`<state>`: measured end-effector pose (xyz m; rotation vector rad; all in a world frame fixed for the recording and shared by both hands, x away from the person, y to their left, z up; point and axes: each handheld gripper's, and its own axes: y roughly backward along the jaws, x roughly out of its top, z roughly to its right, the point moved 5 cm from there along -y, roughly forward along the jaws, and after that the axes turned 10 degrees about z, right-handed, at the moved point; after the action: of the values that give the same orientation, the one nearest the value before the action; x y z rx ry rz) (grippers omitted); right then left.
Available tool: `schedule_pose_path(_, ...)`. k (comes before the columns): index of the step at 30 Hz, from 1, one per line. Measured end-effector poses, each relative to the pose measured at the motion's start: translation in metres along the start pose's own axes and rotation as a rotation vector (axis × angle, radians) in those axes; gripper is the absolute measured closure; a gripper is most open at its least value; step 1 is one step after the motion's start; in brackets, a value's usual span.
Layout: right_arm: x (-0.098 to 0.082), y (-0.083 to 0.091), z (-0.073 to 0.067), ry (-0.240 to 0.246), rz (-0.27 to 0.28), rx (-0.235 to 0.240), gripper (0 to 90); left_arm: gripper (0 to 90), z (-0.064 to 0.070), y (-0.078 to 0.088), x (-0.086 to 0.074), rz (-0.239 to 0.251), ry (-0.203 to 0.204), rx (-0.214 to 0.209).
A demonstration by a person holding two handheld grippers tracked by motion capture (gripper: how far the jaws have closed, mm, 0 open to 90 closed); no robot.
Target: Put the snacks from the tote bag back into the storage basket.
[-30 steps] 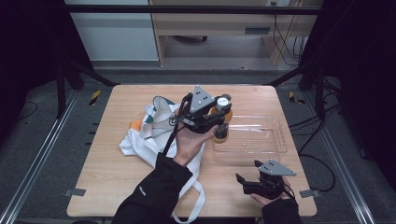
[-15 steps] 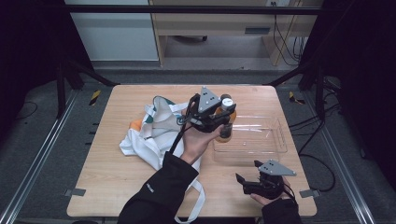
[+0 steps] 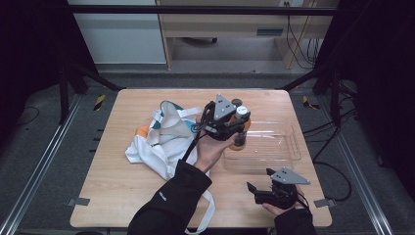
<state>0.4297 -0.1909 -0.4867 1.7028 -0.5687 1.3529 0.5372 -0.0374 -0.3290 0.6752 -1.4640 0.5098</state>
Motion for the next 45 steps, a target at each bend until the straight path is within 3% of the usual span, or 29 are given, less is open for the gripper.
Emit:
schedule_pose_path(12, 0.000, 0.000, -0.001, 0.000, -0.001, 0.003, 14.1, 58.7, 0.002, -0.007, -0.020, -0.035, -0.003, -0.004)
schedule_pose_path(28, 0.000, -0.001, 0.000, 0.004, -0.001, 0.004, 14.1, 58.7, -0.002, -0.004, -0.051, -0.069, 0.017, -0.006)
schedule_pose_path(45, -0.001, -0.001, 0.000, 0.005, -0.007, 0.002, 14.1, 58.7, -0.002, 0.000, -0.073, -0.106, 0.020, -0.005)
